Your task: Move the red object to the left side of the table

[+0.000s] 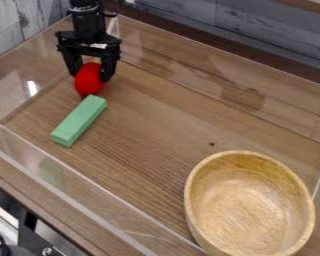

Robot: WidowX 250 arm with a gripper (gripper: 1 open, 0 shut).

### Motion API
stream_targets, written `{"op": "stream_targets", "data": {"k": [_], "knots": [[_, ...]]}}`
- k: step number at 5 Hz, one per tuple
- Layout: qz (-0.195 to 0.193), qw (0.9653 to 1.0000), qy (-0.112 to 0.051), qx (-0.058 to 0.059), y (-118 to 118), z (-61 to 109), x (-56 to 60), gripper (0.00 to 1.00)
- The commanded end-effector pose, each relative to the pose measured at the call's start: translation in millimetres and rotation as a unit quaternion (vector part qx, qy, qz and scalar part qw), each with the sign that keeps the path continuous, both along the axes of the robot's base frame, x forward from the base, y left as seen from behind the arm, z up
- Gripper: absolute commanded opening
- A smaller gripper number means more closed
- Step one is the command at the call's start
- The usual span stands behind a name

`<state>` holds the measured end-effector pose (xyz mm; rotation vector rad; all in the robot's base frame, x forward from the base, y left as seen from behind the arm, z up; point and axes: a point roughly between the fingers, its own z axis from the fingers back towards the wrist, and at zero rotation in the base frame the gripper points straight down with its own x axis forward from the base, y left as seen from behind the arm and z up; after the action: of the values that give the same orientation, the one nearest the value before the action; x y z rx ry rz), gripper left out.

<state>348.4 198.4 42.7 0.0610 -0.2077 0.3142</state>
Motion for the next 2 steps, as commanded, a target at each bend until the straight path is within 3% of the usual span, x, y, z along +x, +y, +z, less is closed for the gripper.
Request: {"op": "stream_targets", "data": {"k": [1,2], "knots": [[0.002,0.9991,-0.037,0.022,0.8,32.6,7.5,1.0],[0.003,0.9991,-0.035,0.022,-0.6,32.0,7.8,1.0]]}}
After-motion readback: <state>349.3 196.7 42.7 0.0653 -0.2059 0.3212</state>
